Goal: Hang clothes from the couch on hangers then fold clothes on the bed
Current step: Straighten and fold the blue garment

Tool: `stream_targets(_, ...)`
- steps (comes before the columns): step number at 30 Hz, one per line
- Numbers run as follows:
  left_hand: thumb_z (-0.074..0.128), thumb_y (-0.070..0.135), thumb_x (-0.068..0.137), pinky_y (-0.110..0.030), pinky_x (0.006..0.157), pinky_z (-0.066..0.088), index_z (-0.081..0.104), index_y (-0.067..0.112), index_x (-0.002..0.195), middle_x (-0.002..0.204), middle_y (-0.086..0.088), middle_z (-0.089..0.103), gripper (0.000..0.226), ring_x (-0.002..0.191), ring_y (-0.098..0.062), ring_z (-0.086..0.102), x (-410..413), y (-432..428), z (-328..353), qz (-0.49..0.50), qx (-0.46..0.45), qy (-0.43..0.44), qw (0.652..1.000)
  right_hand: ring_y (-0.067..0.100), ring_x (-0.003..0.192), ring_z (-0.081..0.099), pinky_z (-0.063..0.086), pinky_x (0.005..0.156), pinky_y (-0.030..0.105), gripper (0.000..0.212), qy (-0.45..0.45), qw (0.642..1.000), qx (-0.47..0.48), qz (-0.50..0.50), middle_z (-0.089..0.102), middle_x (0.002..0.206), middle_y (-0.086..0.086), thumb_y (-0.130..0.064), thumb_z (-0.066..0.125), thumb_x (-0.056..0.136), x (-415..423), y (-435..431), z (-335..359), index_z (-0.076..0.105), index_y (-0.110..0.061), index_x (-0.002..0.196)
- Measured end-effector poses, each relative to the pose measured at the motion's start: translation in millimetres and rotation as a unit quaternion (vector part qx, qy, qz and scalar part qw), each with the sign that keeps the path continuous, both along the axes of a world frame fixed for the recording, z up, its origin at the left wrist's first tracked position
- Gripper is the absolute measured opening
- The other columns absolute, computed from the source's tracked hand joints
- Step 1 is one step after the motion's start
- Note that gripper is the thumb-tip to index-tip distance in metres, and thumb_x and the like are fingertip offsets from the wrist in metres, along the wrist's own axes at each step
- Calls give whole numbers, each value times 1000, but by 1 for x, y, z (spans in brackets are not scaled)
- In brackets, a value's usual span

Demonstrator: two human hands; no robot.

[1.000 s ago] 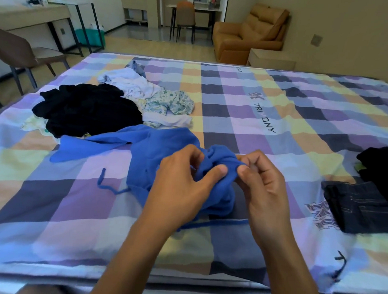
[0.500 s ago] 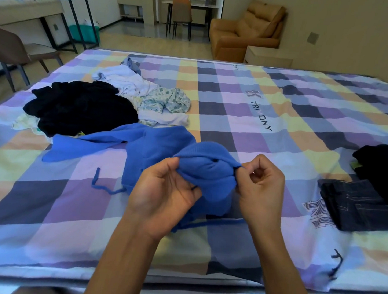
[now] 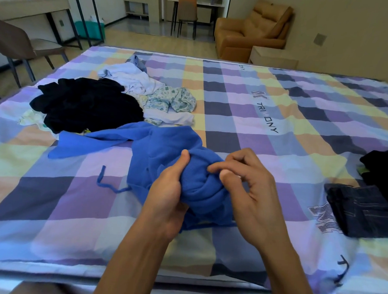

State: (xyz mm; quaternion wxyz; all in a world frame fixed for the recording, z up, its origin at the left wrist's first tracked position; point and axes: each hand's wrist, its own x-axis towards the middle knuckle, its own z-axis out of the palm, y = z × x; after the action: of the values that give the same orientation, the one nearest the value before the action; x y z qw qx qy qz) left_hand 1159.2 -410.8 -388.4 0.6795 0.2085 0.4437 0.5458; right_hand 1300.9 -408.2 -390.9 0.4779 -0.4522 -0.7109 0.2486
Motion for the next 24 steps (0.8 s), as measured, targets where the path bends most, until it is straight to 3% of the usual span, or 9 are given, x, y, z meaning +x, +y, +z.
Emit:
stream_targets(3, 55, 44, 92, -42, 98, 53, 70, 5, 121, 118, -16, 73, 50, 111, -30, 70, -3, -2, -1, -23, 6, -59, 998, 10, 94, 60, 40, 77, 12, 10, -47, 997, -4, -62, 56, 92, -12, -38, 69, 84, -1, 0, -2, 75, -30, 87)
stream_targets(5, 55, 42, 89, -43, 100, 54, 67, 2, 126, 124, -19, 70, 55, 116, -31, 68, -6, -3, -2, -34, 17, -96, 995, 8, 92, 60, 40, 76, 10, 18, -55, 996, -11, -75, 58, 93, -13, -44, 72, 79, 0, 0, -4, 75, -31, 92)
stream_targets(8, 53, 39, 90, -40, 95, 57, 70, -2, 122, 124, -22, 69, 55, 112, -31, 69, -9, -5, -4, -56, 43, -130, 989, 9, 87, 58, 44, 71, 18, 30, -63, 995, -42, -65, 59, 91, -12, -53, 64, 77, 4, 1, -3, 75, -37, 100)
stream_targets(12, 53, 40, 88, -39, 87, 61, 77, -2, 105, 116, -25, 71, 52, 101, -32, 73, -12, -6, -8, -73, 73, -149, 983, 12, 84, 56, 45, 69, 32, 20, -117, 992, -50, -21, 58, 81, -7, -41, 63, 80, 10, 4, -4, 71, -22, 75)
stream_targets(15, 51, 37, 90, -37, 85, 61, 80, 2, 97, 114, -23, 72, 46, 102, -30, 73, -9, -3, -15, -47, 105, -148, 982, 13, 77, 52, 42, 67, 29, 27, -145, 988, -28, -44, 53, 74, -6, -36, 63, 82, 13, 9, -9, 60, -15, 65)
stream_targets(18, 58, 20, 85, -28, 90, 56, 76, 15, 111, 118, -8, 73, 31, 114, -20, 67, -13, -1, -29, -56, 253, 13, 966, 16, 65, 48, 35, 58, 21, 32, -51, 996, -28, -65, 50, 67, 2, -31, 61, 84, 17, 11, -11, 56, -6, 65)
stream_targets(20, 65, 11, 78, -24, 97, 49, 61, 24, 129, 127, 6, 67, 53, 122, -11, 61, -17, -1, -37, -121, 349, 209, 905, 15, 62, 45, 33, 56, 20, 36, -21, 996, -23, -85, 49, 65, 3, -33, 59, 87, 20, 12, -12, 54, -4, 65)
stream_targets(22, 76, 5, 78, -24, 104, 45, 51, 26, 138, 133, 13, 62, 69, 129, -9, 55, -17, 4, -43, -159, 381, 365, 835, 12, 60, 43, 35, 57, 23, 38, -2, 995, -25, -95, 49, 65, 2, -35, 57, 90, 22, 13, -13, 53, -7, 65)
stream_targets(24, 78, 5, 81, -28, 102, 48, 56, 22, 133, 127, 14, 63, 58, 123, -9, 59, -13, 8, -41, -147, 400, 444, 788, 9, 58, 39, 34, 56, 23, 40, 15, 995, -22, -92, 45, 62, -2, -33, 56, 94, 24, 13, -10, 48, -12, 62)
